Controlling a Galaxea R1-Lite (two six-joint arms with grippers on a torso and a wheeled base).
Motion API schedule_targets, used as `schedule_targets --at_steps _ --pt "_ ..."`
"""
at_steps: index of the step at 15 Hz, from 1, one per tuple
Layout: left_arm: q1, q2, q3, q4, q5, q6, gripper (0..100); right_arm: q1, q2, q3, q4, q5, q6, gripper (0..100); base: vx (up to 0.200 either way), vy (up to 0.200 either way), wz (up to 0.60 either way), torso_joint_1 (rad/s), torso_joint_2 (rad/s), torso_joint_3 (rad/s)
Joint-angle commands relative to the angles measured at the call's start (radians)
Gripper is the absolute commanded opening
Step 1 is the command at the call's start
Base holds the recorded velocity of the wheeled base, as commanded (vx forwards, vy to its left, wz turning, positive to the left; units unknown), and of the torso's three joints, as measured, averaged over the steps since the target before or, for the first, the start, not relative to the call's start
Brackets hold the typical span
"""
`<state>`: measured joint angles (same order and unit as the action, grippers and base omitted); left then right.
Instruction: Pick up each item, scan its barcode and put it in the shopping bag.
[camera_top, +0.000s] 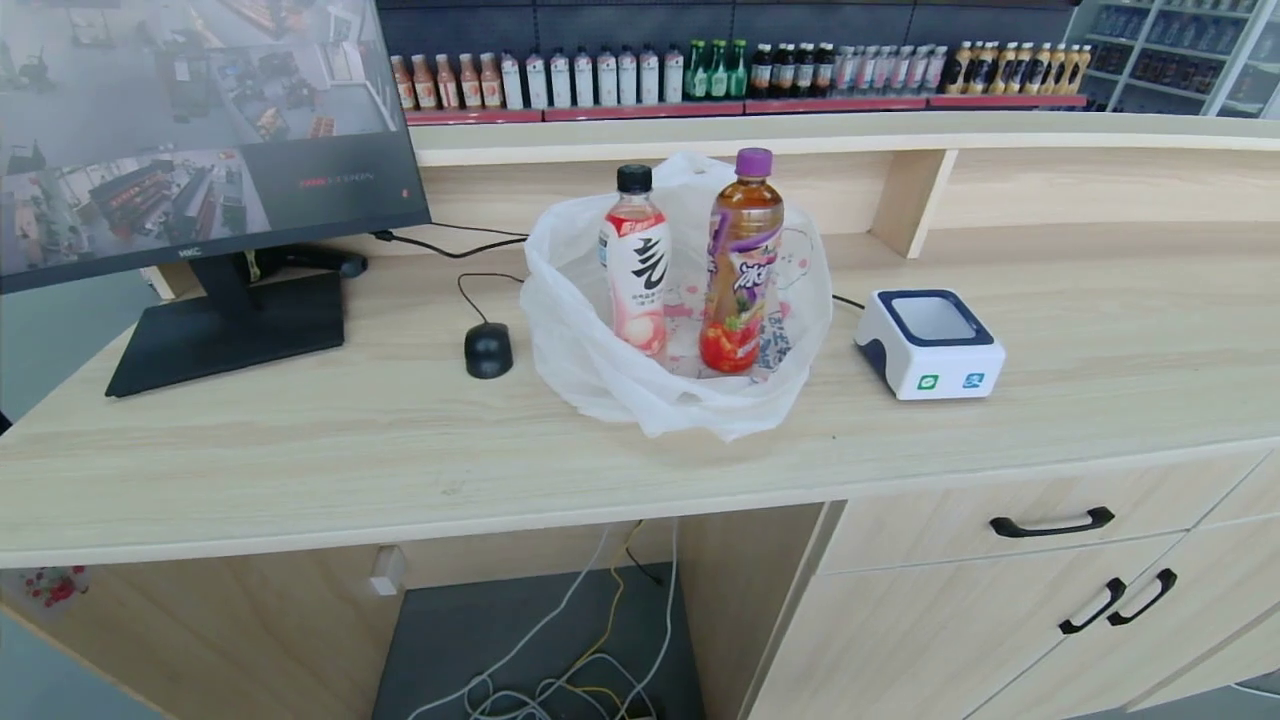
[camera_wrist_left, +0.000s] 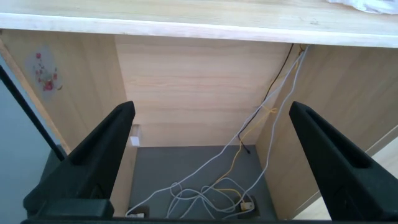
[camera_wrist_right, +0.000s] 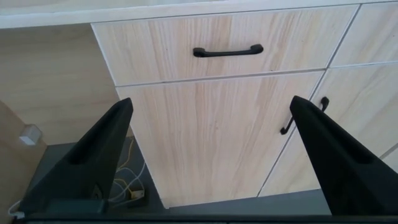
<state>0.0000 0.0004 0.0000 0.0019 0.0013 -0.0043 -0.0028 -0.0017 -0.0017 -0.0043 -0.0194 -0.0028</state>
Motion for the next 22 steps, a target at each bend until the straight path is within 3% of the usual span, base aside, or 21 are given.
schedule_targets --at_steps 1,19,22 --pt "0.000 0.000 0.000 0.000 0.000 0.000 100 0.000 0.002 0.000 0.000 -0.001 0.000 100 0.000 -0.200 0.00 0.032 0.02 -0.007" --pt "0.000 0.000 0.000 0.000 0.000 0.000 100 0.000 0.002 0.000 0.000 -0.001 0.000 100 0.000 -0.200 0.00 0.002 0.00 0.002" --pt "0.000 0.000 0.000 0.000 0.000 0.001 100 0.000 0.002 0.000 0.000 -0.001 0.000 100 0.000 0.000 0.00 0.000 0.00 0.000"
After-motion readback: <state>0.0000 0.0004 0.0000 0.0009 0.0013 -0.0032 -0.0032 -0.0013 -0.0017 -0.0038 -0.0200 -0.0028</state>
